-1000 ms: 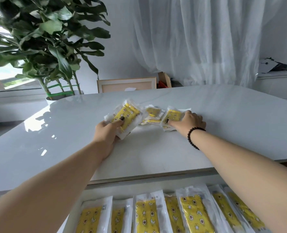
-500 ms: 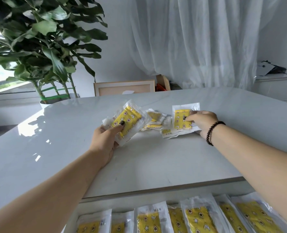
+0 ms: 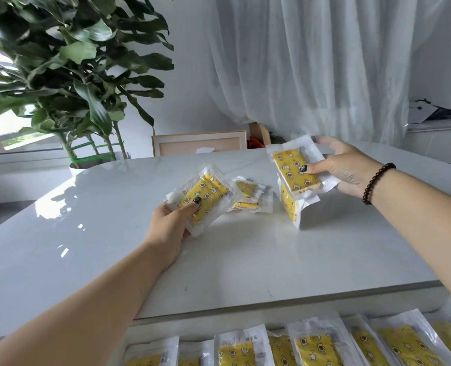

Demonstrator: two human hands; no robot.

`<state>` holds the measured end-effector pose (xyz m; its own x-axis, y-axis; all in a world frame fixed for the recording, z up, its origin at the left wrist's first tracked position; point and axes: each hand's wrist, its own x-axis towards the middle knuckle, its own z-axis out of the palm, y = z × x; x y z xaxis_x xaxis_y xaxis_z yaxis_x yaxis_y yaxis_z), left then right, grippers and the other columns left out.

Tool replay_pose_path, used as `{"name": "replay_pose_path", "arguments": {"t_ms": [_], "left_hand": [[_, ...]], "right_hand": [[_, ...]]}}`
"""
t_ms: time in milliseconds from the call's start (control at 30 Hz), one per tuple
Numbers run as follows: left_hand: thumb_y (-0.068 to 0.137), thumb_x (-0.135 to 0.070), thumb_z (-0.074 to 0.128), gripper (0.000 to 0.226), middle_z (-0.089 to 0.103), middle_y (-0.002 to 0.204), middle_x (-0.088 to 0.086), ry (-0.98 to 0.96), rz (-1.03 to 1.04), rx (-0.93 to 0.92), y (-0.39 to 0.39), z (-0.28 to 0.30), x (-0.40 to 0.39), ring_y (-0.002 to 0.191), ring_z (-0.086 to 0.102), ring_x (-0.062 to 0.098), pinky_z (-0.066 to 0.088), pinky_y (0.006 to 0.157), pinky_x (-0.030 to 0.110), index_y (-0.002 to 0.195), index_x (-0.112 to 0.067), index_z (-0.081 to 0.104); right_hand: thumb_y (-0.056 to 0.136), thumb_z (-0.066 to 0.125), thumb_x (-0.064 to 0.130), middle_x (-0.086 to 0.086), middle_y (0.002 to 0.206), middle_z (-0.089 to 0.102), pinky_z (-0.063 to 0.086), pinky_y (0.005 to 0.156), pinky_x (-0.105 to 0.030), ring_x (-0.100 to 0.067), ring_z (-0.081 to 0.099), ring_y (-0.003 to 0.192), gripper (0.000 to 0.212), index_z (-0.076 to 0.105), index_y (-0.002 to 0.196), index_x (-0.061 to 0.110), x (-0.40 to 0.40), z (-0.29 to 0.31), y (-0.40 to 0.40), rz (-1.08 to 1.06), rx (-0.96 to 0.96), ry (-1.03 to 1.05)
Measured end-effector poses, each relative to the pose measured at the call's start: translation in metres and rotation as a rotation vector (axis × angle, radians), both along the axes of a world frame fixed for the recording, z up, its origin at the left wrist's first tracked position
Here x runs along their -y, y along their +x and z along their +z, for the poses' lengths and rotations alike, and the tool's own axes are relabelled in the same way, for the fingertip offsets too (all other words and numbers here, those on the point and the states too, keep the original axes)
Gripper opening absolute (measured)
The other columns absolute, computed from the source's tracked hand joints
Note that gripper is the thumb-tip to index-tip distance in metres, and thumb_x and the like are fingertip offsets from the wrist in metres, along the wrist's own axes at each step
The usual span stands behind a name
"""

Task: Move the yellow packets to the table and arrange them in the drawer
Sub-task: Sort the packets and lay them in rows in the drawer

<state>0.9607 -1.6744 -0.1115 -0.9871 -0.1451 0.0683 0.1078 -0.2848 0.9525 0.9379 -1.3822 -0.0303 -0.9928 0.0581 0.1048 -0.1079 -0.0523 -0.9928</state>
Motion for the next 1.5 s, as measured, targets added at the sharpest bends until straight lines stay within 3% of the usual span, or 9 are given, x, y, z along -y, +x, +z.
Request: {"name": "replay_pose_path", "arguments": {"t_ms": [200, 300, 500, 600, 733, 1067, 1233, 1367, 1500], "left_hand": [[0.089, 0.002, 0.058, 0.011, 0.074, 0.082, 0.006, 0.038, 0.068, 0.008, -0.002, 0.001, 0.001, 0.067, 0.070, 0.017, 0.053, 0.082, 0.045, 0.092, -0.007, 0.064], [0.086, -0.003, 0.066, 0.037, 0.068, 0.110, 0.017, -0.074, 0.109, 0.025, -0.005, -0.004, 0.000, 0.087, 0.069, 0.027, 0.051, 0.088, 0.055, 0.120, -0.011, 0.054], [0.083, -0.013, 0.071, 0.104, 0.066, 0.094, -0.003, -0.491, 0.020, -0.144, 0.001, -0.007, 0.001, 0.071, 0.060, 0.008, 0.054, 0.078, 0.024, 0.143, -0.058, -0.001], [0.089, -0.005, 0.064, 0.078, 0.056, 0.081, -0.019, -0.716, -0.038, -0.210, 0.007, -0.002, -0.007, 0.063, 0.049, -0.002, 0.042, 0.065, 0.002, 0.146, -0.044, 0.026], [0.090, 0.000, 0.058, 0.029, 0.074, 0.081, 0.000, -0.689, -0.110, -0.156, 0.013, 0.000, -0.011, 0.072, 0.063, 0.007, 0.049, 0.069, 0.012, 0.099, -0.021, 0.076], [0.097, -0.010, 0.047, 0.028, 0.075, 0.077, 0.008, -0.347, -0.172, -0.005, 0.017, 0.007, -0.011, 0.071, 0.071, 0.023, 0.058, 0.061, 0.029, 0.082, -0.006, 0.071], [0.096, -0.002, 0.049, 0.035, 0.072, 0.065, -0.003, -0.479, -0.087, -0.026, 0.016, 0.003, -0.012, 0.059, 0.067, 0.008, 0.054, 0.055, 0.021, 0.072, -0.013, 0.072], [0.097, -0.009, 0.046, 0.036, 0.073, 0.074, 0.005, -0.397, -0.004, -0.001, 0.013, 0.003, -0.011, 0.075, 0.067, 0.024, 0.057, 0.075, 0.035, 0.072, -0.013, 0.072], [0.101, -0.031, 0.042, 0.040, 0.074, 0.073, 0.004, -0.255, -0.079, 0.001, 0.018, 0.009, -0.012, 0.066, 0.071, 0.017, 0.054, 0.055, 0.024, 0.084, -0.009, 0.071]], "right_hand": [[0.078, 0.053, -0.024, -0.016, 0.103, 0.066, 0.060, 0.065, -0.041, -0.028, 0.068, 0.086, 0.047, 0.059, 0.117, 0.001, 0.003, 0.018, 0.010, 0.083, -0.073, -0.031], [0.079, 0.055, -0.021, -0.017, 0.093, 0.069, 0.058, 0.072, -0.043, -0.027, 0.070, 0.080, 0.031, 0.063, 0.103, -0.003, 0.006, 0.017, 0.013, 0.128, -0.038, -0.009], [0.070, 0.058, -0.013, -0.016, 0.096, 0.071, 0.060, 0.070, -0.039, -0.026, 0.071, 0.083, 0.039, 0.063, 0.107, -0.002, 0.022, 0.011, 0.014, 0.293, -0.023, -0.109], [0.069, 0.059, -0.007, -0.016, 0.095, 0.071, 0.058, 0.075, -0.048, -0.031, 0.070, 0.085, 0.038, 0.063, 0.107, -0.002, 0.034, -0.004, 0.012, 0.346, 0.006, -0.163], [0.086, 0.051, -0.014, -0.016, 0.090, 0.069, 0.060, 0.065, -0.045, -0.028, 0.069, 0.076, 0.022, 0.062, 0.095, 0.002, 0.068, -0.052, 0.016, 0.238, 0.059, -0.226], [0.084, 0.066, 0.009, 0.000, 0.096, 0.072, 0.056, 0.085, -0.043, -0.022, 0.068, 0.093, 0.019, 0.068, 0.102, 0.016, 0.101, -0.087, 0.021, -0.138, -0.170, 0.158], [0.080, 0.072, 0.008, 0.019, 0.104, 0.059, 0.043, 0.083, -0.007, 0.003, 0.054, 0.098, 0.038, 0.064, 0.115, 0.023, 0.106, -0.084, 0.029, -0.006, -0.242, 0.331], [0.074, 0.080, 0.017, 0.017, 0.101, 0.062, 0.047, 0.088, -0.021, -0.004, 0.056, 0.103, 0.037, 0.063, 0.104, 0.030, 0.106, -0.087, 0.026, -0.065, -0.232, 0.315], [0.069, 0.083, 0.014, 0.017, 0.096, 0.061, 0.051, 0.084, -0.021, -0.007, 0.057, 0.100, 0.041, 0.065, 0.104, 0.025, 0.105, -0.087, 0.025, -0.129, -0.229, 0.307]]}}
